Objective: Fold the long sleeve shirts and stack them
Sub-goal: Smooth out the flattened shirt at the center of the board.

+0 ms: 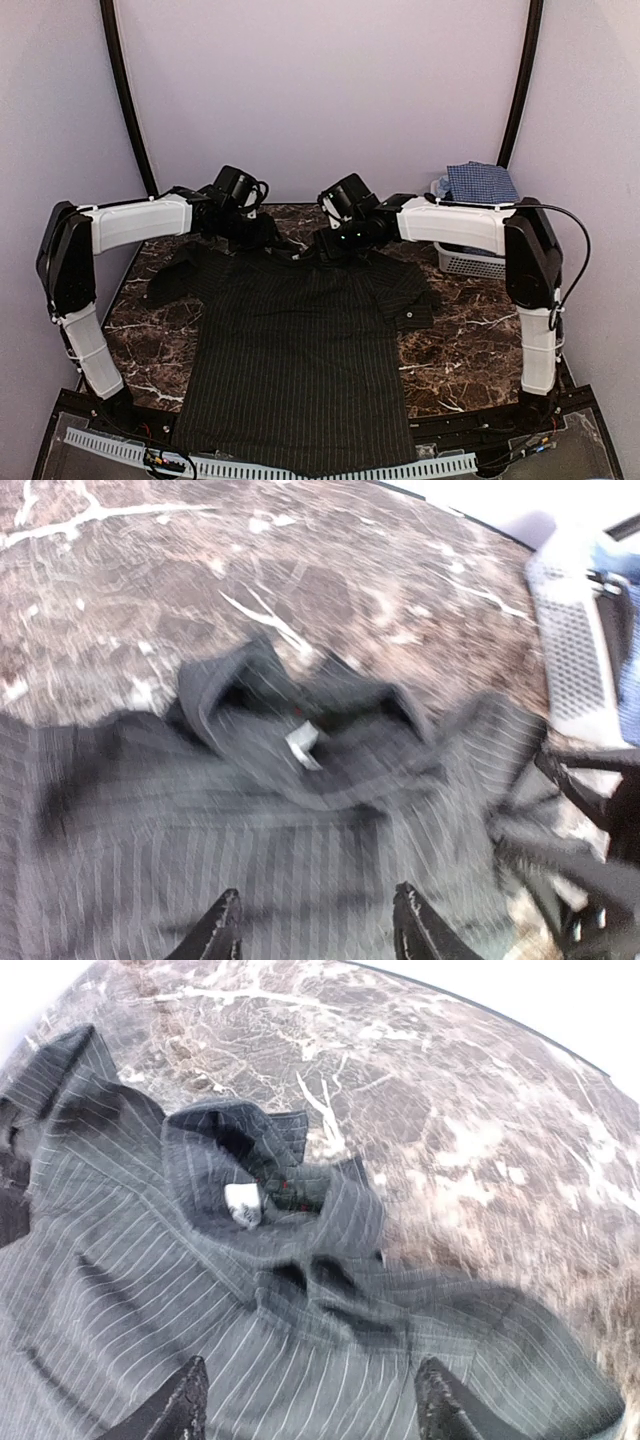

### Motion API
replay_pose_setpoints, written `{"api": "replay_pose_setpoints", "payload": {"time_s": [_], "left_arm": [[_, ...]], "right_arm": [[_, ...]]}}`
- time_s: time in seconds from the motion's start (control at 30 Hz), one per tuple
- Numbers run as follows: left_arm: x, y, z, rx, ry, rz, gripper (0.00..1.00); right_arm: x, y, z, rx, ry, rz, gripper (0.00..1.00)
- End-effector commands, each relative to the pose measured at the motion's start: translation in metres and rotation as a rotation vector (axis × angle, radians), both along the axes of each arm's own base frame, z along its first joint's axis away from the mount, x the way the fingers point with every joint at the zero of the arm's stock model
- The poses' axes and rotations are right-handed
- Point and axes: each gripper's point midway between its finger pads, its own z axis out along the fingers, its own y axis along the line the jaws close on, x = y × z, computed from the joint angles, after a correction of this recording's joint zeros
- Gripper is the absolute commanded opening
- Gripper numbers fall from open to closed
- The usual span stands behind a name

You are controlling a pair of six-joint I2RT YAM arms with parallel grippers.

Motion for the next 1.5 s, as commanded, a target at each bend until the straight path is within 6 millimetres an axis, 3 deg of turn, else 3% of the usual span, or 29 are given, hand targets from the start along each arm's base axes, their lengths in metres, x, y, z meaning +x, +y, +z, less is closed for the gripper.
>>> {"api": "replay_pose_setpoints", "payload": {"time_s": [0.0, 0.03, 0.07, 0.17, 0.43, 0.53, 0.7, 0.8, 0.9, 1.07, 1.2, 1.3, 1.47], "left_arm": [[0.027, 0.006, -0.017, 0.106, 0.006, 0.016, 0.51], [0.031, 0.007, -0.030, 0.126, 0.027, 0.019, 0.51], [0.037, 0.005, -0.027, 0.126, 0.017, 0.023, 0.51], [0.050, 0.006, -0.047, 0.178, 0.032, 0.044, 0.50], [0.074, 0.004, -0.057, 0.210, 0.015, 0.086, 0.45], [0.080, -0.001, -0.063, 0.210, 0.024, 0.083, 0.35], [0.093, -0.011, -0.053, 0.186, 0.000, 0.074, 0.12], [0.100, -0.015, -0.041, 0.177, -0.025, 0.069, 0.05], [0.107, -0.016, -0.033, 0.176, -0.051, 0.073, 0.00], [0.129, -0.012, -0.016, 0.153, -0.101, 0.117, 0.00], [0.153, -0.009, -0.009, 0.129, -0.128, 0.148, 0.00], [0.171, -0.012, -0.017, 0.117, -0.135, 0.144, 0.00], [0.192, -0.012, -0.037, 0.104, -0.135, 0.167, 0.00]], "right_arm": [[0.022, 0.015, -0.021, -0.069, -0.016, 0.015, 0.69], [0.026, 0.018, -0.024, -0.074, -0.014, 0.010, 0.69], [0.029, 0.019, -0.027, -0.080, -0.012, 0.003, 0.68], [0.039, 0.023, -0.038, -0.087, -0.005, -0.020, 0.64], [0.059, 0.012, -0.056, -0.088, 0.027, -0.109, 0.50], [0.064, 0.008, -0.053, -0.074, 0.026, -0.125, 0.38], [0.071, 0.008, -0.046, -0.053, 0.016, -0.122, 0.15], [0.075, 0.007, -0.044, -0.043, 0.013, -0.119, 0.04], [0.081, 0.002, -0.043, -0.042, 0.010, -0.131, 0.00], [0.097, -0.017, -0.033, -0.030, -0.006, -0.174, 0.02], [0.102, -0.025, -0.016, -0.010, -0.025, -0.186, 0.22], [0.098, -0.027, -0.007, -0.002, -0.035, -0.183, 0.32], [0.089, -0.028, -0.015, 0.004, -0.003, -0.164, 0.36]]}}
